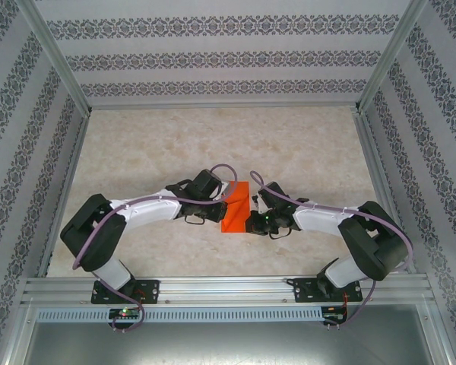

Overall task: Fold a paper plane with a square sheet of paper (fold left side to right side)
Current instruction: Fold the triangle a second time at the center of the table.

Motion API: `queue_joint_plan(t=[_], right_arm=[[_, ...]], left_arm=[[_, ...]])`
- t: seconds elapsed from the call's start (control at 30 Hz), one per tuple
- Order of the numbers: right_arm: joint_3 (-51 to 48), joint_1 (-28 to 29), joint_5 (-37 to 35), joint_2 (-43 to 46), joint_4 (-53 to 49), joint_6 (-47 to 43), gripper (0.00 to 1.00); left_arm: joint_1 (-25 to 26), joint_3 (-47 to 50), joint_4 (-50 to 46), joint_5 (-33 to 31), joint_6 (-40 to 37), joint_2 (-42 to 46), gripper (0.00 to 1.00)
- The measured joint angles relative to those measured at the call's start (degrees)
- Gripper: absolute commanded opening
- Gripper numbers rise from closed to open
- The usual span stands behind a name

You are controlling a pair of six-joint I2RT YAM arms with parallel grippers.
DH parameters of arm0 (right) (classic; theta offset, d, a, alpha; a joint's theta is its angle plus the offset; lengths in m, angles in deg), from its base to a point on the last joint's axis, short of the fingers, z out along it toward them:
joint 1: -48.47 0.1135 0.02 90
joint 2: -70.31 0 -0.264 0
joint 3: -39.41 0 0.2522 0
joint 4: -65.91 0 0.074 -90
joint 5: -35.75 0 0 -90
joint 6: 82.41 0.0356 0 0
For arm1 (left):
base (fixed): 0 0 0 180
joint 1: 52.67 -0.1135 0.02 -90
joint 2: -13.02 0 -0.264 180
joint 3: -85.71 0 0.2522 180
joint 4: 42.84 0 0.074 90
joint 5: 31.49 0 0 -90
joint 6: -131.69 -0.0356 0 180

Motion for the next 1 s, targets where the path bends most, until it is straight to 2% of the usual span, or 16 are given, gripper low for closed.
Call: queue_joint_plan(t=[1.0], right_arm=[[0.8,0.0,-0.5,-0.1,-2.0,-1.5,0.0]], left_arm=[[-1.1,-4.5,-0.7,-0.7,-3.2,-8.7,0.0]])
